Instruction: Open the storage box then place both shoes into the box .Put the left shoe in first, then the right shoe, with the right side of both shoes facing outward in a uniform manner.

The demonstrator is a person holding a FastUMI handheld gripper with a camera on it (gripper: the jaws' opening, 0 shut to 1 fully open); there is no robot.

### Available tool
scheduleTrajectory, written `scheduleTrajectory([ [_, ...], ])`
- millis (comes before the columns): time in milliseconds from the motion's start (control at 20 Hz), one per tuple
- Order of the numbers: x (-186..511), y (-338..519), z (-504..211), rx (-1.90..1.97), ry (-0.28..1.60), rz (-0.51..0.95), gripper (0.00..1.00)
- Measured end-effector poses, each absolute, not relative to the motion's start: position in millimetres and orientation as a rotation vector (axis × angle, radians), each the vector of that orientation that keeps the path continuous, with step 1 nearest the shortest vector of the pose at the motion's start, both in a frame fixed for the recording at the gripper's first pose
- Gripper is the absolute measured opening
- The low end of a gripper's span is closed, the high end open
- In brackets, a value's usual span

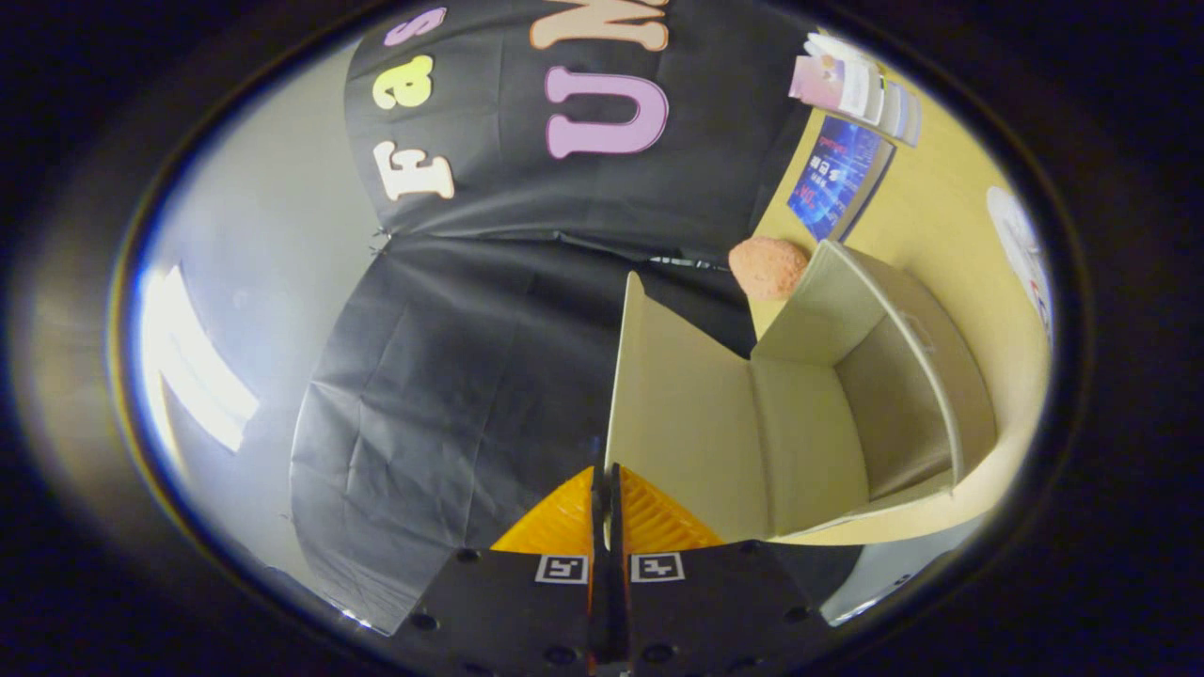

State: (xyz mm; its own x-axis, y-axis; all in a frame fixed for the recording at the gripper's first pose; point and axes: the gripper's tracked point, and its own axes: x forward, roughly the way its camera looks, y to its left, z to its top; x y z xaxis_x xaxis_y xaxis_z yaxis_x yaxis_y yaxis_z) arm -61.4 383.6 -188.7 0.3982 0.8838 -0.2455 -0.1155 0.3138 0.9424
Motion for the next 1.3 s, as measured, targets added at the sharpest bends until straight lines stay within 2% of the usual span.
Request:
scheduleTrajectory([
  [550,-111.0,486.5,-202.2,0.781,0.953,0.951,0.02],
  [950,-129.9,525.9,-230.0,0.727,1.026,0.975,0.05],
  [1300,-113.5,506.7,-232.8,0.64,0.951,0.949,0.86],
])
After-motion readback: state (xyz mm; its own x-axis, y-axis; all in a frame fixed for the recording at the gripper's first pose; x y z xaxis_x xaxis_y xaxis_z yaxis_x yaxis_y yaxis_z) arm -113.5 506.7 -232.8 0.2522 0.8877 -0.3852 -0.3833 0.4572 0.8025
